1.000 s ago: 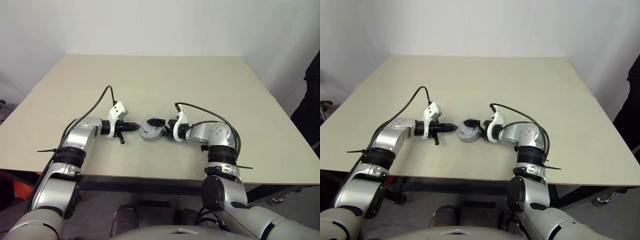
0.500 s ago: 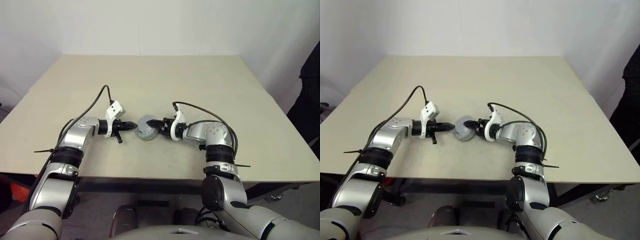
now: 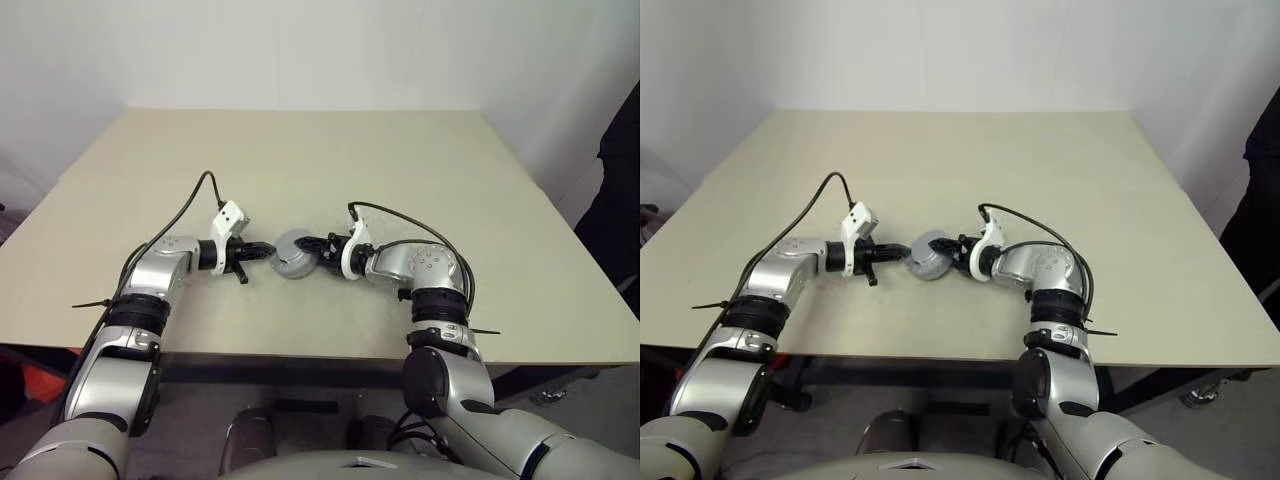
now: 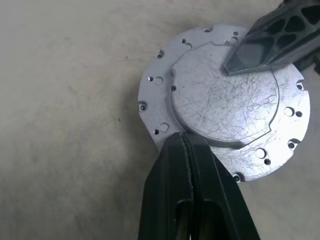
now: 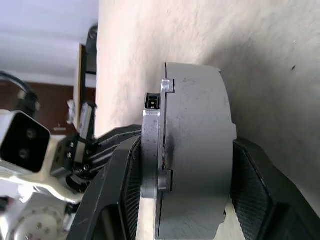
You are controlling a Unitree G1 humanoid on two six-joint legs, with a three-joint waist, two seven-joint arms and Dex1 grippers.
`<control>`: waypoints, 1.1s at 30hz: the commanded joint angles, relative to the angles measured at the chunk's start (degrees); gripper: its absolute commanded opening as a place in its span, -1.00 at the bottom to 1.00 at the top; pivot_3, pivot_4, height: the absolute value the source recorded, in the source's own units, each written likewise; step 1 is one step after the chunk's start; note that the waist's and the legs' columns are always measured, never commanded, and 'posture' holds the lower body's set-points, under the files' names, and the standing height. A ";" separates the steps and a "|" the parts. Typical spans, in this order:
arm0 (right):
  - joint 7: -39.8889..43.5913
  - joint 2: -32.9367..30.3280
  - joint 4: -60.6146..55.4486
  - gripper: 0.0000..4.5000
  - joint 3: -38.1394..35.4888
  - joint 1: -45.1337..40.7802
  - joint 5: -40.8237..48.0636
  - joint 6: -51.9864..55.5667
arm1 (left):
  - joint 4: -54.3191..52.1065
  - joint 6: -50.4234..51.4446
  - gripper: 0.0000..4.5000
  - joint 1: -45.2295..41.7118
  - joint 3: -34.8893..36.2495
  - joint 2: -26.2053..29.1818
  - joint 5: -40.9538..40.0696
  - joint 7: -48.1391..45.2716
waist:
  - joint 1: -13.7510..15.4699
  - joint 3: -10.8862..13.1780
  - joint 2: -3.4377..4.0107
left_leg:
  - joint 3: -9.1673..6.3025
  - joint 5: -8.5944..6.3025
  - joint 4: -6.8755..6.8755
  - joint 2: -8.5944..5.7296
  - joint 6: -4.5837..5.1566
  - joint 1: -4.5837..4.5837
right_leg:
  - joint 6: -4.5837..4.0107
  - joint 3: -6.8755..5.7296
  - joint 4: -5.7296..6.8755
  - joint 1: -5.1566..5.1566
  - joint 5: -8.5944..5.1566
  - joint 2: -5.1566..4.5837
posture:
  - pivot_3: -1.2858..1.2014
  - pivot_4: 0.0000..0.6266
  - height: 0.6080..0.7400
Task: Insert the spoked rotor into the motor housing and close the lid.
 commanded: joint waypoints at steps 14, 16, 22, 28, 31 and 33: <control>1.06 -1.98 -2.77 -0.09 -6.61 -8.67 12.40 -1.45 | -8.86 15.94 -0.56 3.36 7.58 3.61 -13.68 -2.83 | -0.01 0.02 0.01 | 0.00 -0.16 0.01 -0.03 0.28 -0.23 | -0.09 -0.10 -0.15 -0.13 -0.01 0.14 | 0.03 -1.00 1.00; 1.07 -2.36 -3.17 -0.09 -6.50 -8.69 13.56 -0.96 | -9.02 19.40 -0.28 2.92 9.10 3.49 -16.43 -3.16 | 0.07 0.02 0.01 | 0.00 -0.17 0.02 -0.03 0.29 -0.22 | -0.09 -0.10 -0.16 -0.12 -0.01 0.13 | 0.03 -1.00 1.00; 0.09 -2.75 -5.01 -0.09 -6.10 -7.53 15.70 0.69 | -9.85 34.74 0.67 0.92 15.38 1.91 -27.26 -0.45 | 0.09 0.02 0.01 | -0.01 -0.17 0.08 -0.04 0.29 -0.27 | -0.09 -0.13 -0.14 -0.12 -0.01 0.15 | 0.03 -1.00 1.00; -1.34 -2.16 -8.39 -0.09 -6.27 -6.78 19.05 3.53 | -6.55 41.17 0.82 -1.22 23.01 -2.34 -33.94 7.34 | 0.15 0.02 0.01 | -0.05 -0.19 0.19 -0.04 0.33 -0.35 | -0.09 -0.18 -0.13 -0.12 -0.01 0.15 | 0.03 -1.00 1.00; -1.95 -2.11 -9.64 -0.09 -6.17 -6.49 20.45 4.60 | -4.51 42.50 0.82 -2.45 26.68 -5.00 -36.79 11.27 | 0.22 0.03 0.01 | -0.07 -0.20 0.22 -0.05 0.34 -0.39 | -0.08 -0.19 -0.15 -0.11 0.00 0.15 | 0.03 -1.00 1.00; -2.58 -2.02 -10.15 -0.09 -6.07 -6.36 21.02 5.00 | -4.06 42.65 0.82 -2.71 27.26 -6.47 -37.40 12.93 | 0.25 0.03 0.00 | -0.11 -0.20 0.23 -0.04 0.34 -0.43 | -0.07 -0.23 -0.16 -0.11 0.00 0.15 | 0.03 -1.00 1.00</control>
